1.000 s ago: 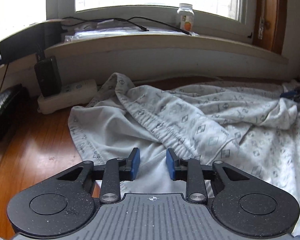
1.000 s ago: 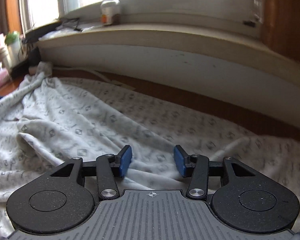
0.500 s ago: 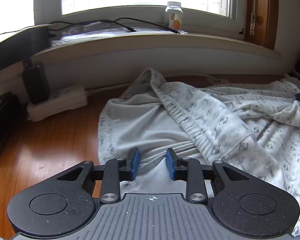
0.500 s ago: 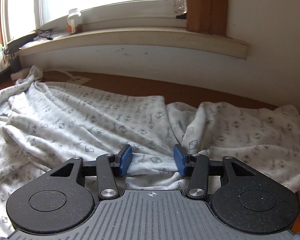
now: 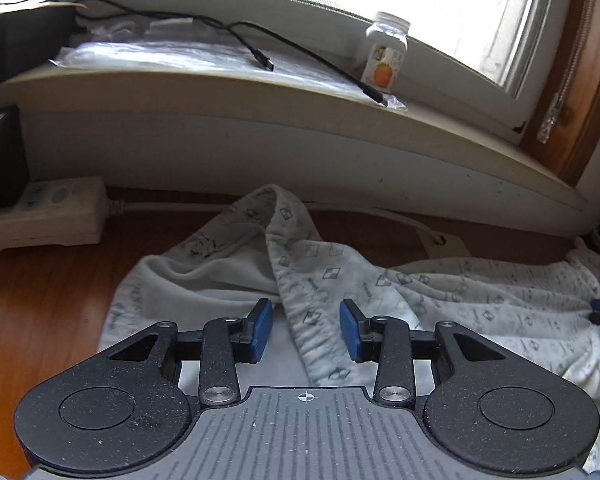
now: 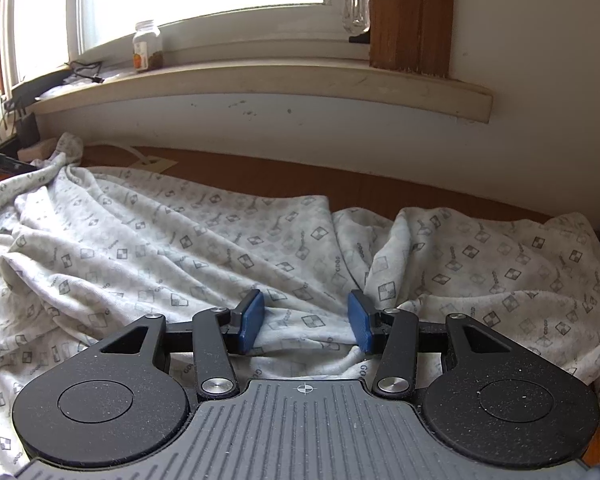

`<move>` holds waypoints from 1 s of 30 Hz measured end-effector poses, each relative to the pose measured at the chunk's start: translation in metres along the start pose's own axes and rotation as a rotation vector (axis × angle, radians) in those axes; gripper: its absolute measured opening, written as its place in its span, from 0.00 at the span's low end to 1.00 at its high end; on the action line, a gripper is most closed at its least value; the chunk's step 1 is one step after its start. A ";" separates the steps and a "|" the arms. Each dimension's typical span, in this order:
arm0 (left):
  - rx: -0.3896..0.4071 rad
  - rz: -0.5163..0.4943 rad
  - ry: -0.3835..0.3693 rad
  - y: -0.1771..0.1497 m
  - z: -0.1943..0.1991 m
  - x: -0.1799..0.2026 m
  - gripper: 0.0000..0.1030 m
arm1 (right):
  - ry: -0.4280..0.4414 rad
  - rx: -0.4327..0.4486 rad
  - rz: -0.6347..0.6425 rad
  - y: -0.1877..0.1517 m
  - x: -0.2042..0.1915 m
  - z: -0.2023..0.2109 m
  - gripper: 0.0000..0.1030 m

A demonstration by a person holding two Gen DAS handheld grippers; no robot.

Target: Fold clothes

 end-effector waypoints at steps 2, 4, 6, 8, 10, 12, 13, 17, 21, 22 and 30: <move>-0.002 0.014 -0.029 0.000 -0.005 0.002 0.40 | 0.001 0.000 -0.002 0.000 0.000 0.001 0.45; -0.001 0.023 -0.055 0.001 -0.003 0.002 0.39 | 0.003 0.000 -0.004 0.000 0.001 0.001 0.45; -0.007 0.010 -0.053 0.000 -0.001 0.001 0.24 | 0.005 0.000 -0.006 0.000 0.002 0.001 0.45; 0.001 -0.006 -0.034 0.001 0.003 -0.001 0.00 | 0.007 0.000 -0.007 0.001 0.002 0.001 0.46; 0.049 -0.005 -0.004 0.007 0.018 -0.006 0.00 | 0.008 0.000 -0.009 0.001 0.002 0.001 0.46; 0.115 0.027 0.002 0.014 0.045 -0.018 0.00 | 0.008 0.000 -0.010 0.001 0.002 0.001 0.46; 0.150 0.054 -0.006 0.017 0.062 -0.025 0.00 | 0.008 0.000 -0.010 0.001 0.002 0.001 0.46; 0.189 0.064 0.030 0.020 0.091 -0.040 0.00 | 0.009 0.001 -0.011 0.001 0.002 0.000 0.46; 0.159 0.040 0.013 0.020 0.062 -0.025 0.20 | 0.009 0.001 -0.012 0.001 0.001 0.000 0.46; 0.153 0.028 0.005 0.021 0.051 -0.019 0.27 | 0.009 0.001 -0.011 0.001 0.001 0.000 0.46; 0.048 -0.013 0.054 0.020 -0.033 -0.005 0.43 | 0.008 0.001 -0.012 0.001 0.001 0.000 0.46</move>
Point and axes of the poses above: each gripper's, at about its wrist camera, not at the fingertips, and z roughly against the way its jaws point, x to its right, y to its top, the point moved 2 cm from there along -z, roughly the way its jaws point, and after that the axes turned 10 degrees about x, right-handed, at the moved point
